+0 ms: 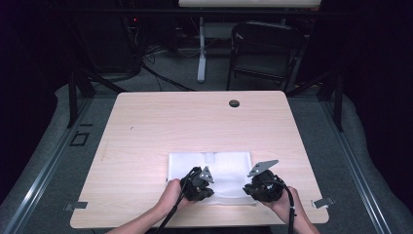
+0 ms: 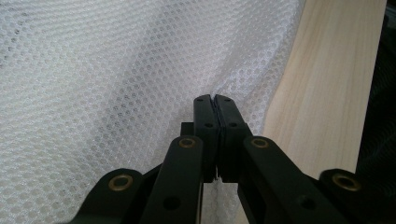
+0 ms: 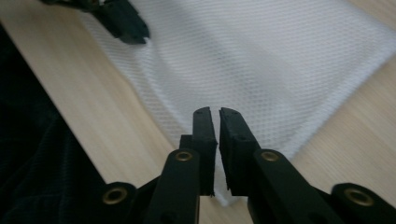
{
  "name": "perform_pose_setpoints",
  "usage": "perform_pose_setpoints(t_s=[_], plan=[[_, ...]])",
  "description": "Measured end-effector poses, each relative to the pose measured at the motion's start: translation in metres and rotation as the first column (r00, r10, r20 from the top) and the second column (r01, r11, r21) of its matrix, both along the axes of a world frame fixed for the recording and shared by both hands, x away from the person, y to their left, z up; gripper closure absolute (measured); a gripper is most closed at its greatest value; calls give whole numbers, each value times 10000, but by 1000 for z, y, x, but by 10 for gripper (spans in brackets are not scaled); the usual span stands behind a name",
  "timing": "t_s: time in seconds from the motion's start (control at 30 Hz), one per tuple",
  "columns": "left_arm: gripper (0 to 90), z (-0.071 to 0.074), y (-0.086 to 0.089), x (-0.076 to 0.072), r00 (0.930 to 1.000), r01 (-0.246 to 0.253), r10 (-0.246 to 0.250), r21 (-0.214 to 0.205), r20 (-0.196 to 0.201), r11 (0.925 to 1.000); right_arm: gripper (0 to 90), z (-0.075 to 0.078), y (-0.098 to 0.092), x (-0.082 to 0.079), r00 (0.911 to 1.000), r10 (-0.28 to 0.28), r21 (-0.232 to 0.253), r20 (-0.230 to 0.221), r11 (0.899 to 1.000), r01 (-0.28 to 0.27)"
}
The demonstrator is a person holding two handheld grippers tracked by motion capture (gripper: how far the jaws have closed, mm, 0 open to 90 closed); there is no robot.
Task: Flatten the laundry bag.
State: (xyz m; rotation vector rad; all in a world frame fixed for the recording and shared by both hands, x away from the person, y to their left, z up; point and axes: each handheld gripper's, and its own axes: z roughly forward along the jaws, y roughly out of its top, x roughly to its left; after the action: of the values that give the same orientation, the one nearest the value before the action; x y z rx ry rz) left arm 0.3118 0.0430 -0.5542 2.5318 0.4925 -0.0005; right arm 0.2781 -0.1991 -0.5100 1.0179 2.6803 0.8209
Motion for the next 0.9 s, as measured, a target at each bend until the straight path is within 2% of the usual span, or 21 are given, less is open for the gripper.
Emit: perform_pose_setpoints(t_s=[0.13, 0.27, 0.4, 0.57, 0.63, 0.67, 0.9], plan=[[893, 4, 3, 2, 9998, -176, 178, -241, 65, 9996, 892, -5, 12, -6, 9961, 863, -24, -189, 9963, -863], [893, 8, 6, 4, 9993, -368, 369, -497, 14, 9981, 900, -13, 25, -9, 9891, 1429, -545, -345, 9880, -1446], [893, 10, 8, 5, 9988, -470, 476, -610, 94, 9970, 900, -21, 35, -5, 9879, 1546, -759, -145, 9849, -1553], [893, 13, 10, 5, 9983, -558, 568, -784, 104, 9954, 900, -33, 41, -2, 9861, 1662, -1289, 79, 9780, -1638], [893, 14, 11, 5, 9977, -655, 666, -889, 95, 9939, 900, -37, 42, -2, 9860, 1662, -1326, 162, 9777, -1627], [892, 14, 11, 5, 9977, -666, 678, -925, 95, 9935, 900, -38, 43, -2, 9880, 1525, -1221, 260, 9814, -1482], [893, 16, 11, 5, 9972, -731, 741, -1006, 68, 9922, 900, -38, 50, -5, 9776, 1827, -1114, 1048, 9790, -1710]])
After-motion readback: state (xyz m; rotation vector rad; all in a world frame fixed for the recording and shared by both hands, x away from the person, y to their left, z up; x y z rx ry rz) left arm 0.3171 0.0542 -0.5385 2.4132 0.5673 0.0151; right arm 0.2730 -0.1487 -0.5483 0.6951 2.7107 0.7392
